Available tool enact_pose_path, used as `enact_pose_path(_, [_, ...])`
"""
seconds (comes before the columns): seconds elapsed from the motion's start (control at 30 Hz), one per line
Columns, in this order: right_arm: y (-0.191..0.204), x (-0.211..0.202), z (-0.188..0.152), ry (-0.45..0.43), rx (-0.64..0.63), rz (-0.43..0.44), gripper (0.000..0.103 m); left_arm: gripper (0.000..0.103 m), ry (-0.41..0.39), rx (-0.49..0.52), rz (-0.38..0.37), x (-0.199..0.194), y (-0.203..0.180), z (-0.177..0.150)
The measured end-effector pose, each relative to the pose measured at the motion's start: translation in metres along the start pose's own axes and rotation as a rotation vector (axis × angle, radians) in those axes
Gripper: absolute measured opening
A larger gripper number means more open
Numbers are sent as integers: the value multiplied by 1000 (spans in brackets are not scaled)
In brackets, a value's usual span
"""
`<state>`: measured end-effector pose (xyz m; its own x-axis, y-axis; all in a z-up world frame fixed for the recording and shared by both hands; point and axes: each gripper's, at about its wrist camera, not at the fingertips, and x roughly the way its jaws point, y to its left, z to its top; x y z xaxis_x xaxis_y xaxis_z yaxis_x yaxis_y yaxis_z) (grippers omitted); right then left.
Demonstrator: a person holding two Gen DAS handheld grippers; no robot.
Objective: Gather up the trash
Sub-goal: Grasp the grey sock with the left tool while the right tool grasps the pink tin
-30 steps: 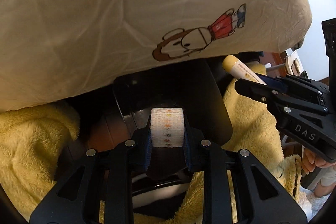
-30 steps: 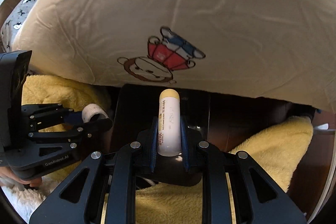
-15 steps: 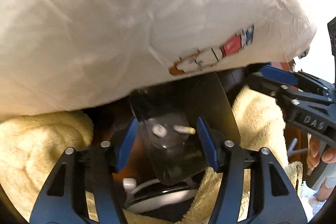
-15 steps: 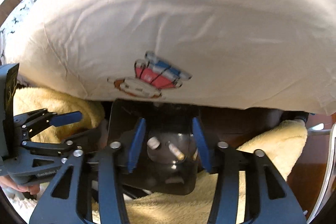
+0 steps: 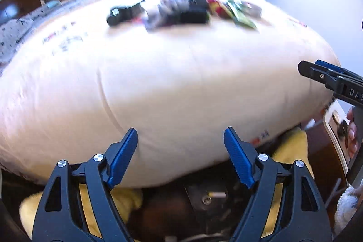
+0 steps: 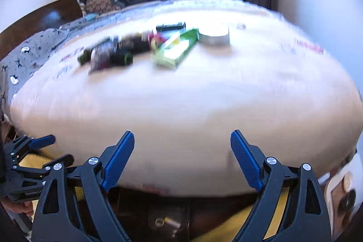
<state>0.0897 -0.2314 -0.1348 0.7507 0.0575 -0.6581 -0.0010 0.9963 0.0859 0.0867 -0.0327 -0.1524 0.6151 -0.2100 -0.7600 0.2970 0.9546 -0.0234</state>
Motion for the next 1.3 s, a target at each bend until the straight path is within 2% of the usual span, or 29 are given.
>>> enact_pose_path(0.17, [-8,17,40,-33,23,-15,87,74,-51,-18,17,2,11,37])
enact_pose_path(0.3, [-20,47,70,-41,36,-109,87,74,-66,-41,9,9,22,56])
enact_pose_path(0.47, [-43,89,96,16,36,-207,87,73,-91,-59,-4,18,25,81])
enact_pose_path(0.53, [-52,104,103,44,52,-206,87,73,-103,-56,-1,23,23,93])
enact_pose_path(0.7, [-62,129,115,71,76,-187,87,56,-106,-42,-15,40,20,117])
enact_pose_path(0.93, [-59,156,132,117,50,-161,87,53,-117,6,-21,54,6,138])
enact_pose_path(1.07, [-58,171,142,146,47,-160,87,42,-93,24,1,67,1,148])
enact_pose_path(1.17, [-58,178,147,159,45,-147,86,39,-91,15,-7,69,4,152])
enact_pose_path(1.3, [-60,184,153,158,52,-123,72,33,-92,15,-9,68,8,155])
